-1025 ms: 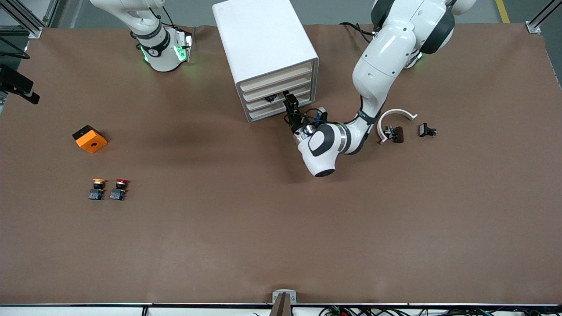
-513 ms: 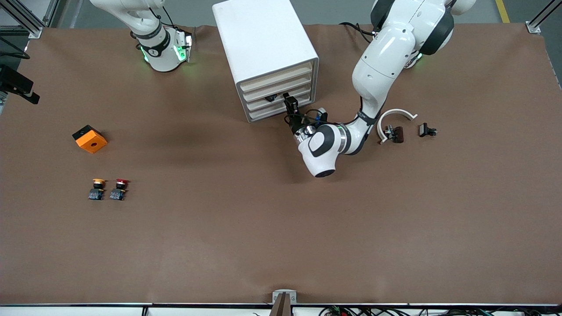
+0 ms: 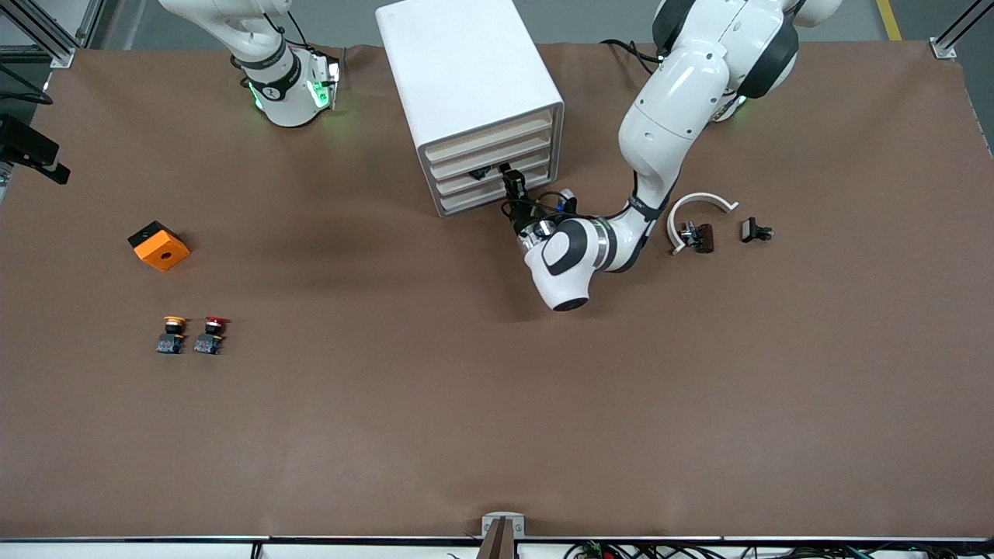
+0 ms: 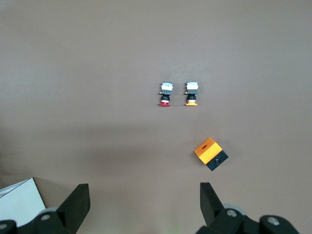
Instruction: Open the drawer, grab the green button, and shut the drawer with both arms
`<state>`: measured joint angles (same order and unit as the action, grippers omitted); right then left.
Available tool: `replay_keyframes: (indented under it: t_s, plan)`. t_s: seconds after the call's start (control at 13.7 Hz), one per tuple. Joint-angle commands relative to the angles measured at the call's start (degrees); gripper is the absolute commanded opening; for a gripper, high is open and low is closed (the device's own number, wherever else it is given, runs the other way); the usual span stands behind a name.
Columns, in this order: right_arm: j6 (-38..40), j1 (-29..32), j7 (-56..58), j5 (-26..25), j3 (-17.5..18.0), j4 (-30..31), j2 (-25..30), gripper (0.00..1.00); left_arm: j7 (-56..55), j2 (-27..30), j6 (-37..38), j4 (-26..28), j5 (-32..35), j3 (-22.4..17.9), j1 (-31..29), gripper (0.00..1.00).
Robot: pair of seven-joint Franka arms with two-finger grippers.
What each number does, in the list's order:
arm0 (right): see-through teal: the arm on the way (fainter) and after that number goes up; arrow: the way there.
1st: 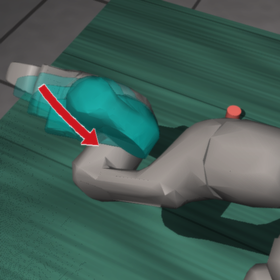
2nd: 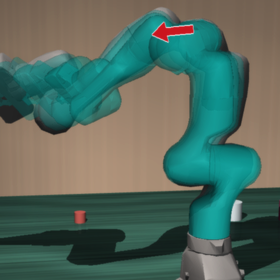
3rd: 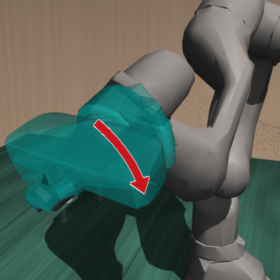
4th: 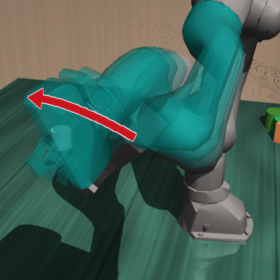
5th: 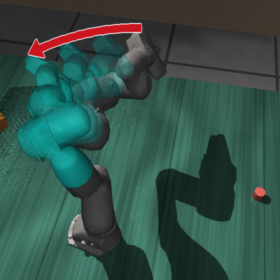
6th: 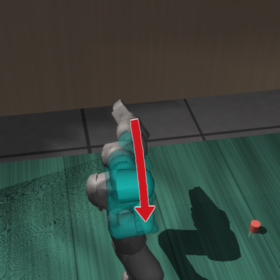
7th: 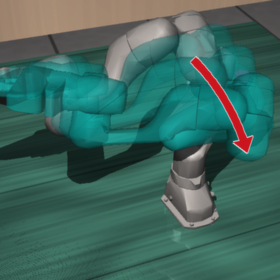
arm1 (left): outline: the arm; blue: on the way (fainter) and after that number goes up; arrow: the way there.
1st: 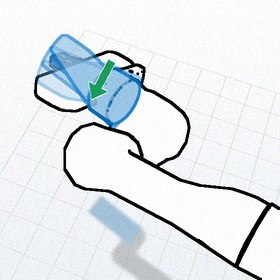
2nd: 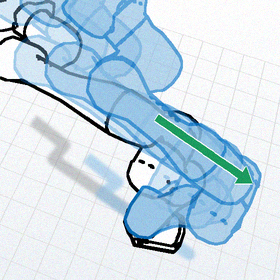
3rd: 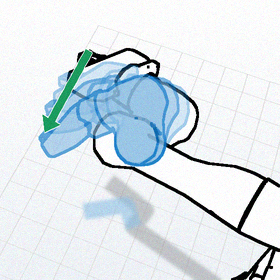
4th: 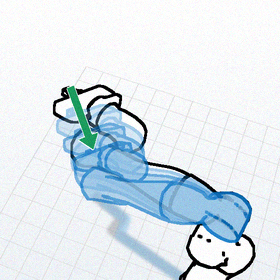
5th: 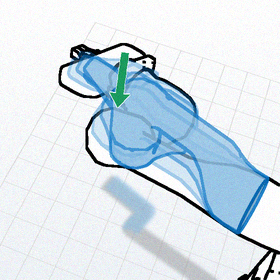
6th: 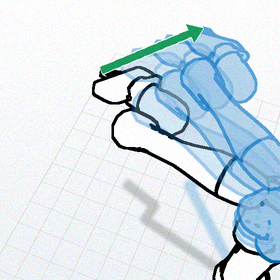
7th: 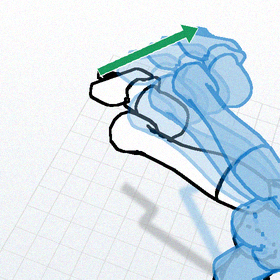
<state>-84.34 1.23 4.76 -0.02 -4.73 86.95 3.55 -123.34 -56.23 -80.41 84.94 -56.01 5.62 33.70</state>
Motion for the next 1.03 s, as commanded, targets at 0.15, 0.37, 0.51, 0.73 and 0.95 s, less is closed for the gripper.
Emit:
replay_keyframes:
  t_s: [0.15, 0.37, 0.51, 0.73, 0.95]
  plan:
    - [0.0, -0.2, -0.5, -0.3, -0.1, 1.1, 1.3, 1.00, -0.1, -0.7, 0.3, -1.7, -1.1, -0.9, -0.1, 0.00]
    - [0.7, -0.3, 0.0, -0.3, -0.1, 0.4, 1.0, 1.00, 0.0, -1.7, 0.3, -4.3, -1.2, -2.3, -0.8, 0.00]
    - [0.5, 0.1, -0.1, -0.2, -0.3, 0.3, 0.9, 1.00, 0.1, -2.4, -1.1, -5.5, -1.2, -2.3, -2.0, 0.00]
    - [0.0, -0.3, -0.5, -1.0, -0.1, -0.1, -1.5, 1.00, 0.6, -2.4, -4.0, -6.2, -1.2, -2.3, -3.4, 0.00]
    - [-0.4, -0.1, 0.1, -0.7, -0.1, -1.3, -6.1, 1.00, 2.0, -2.5, -6.4, -6.3, -1.2, -2.3, -4.2, 0.00]
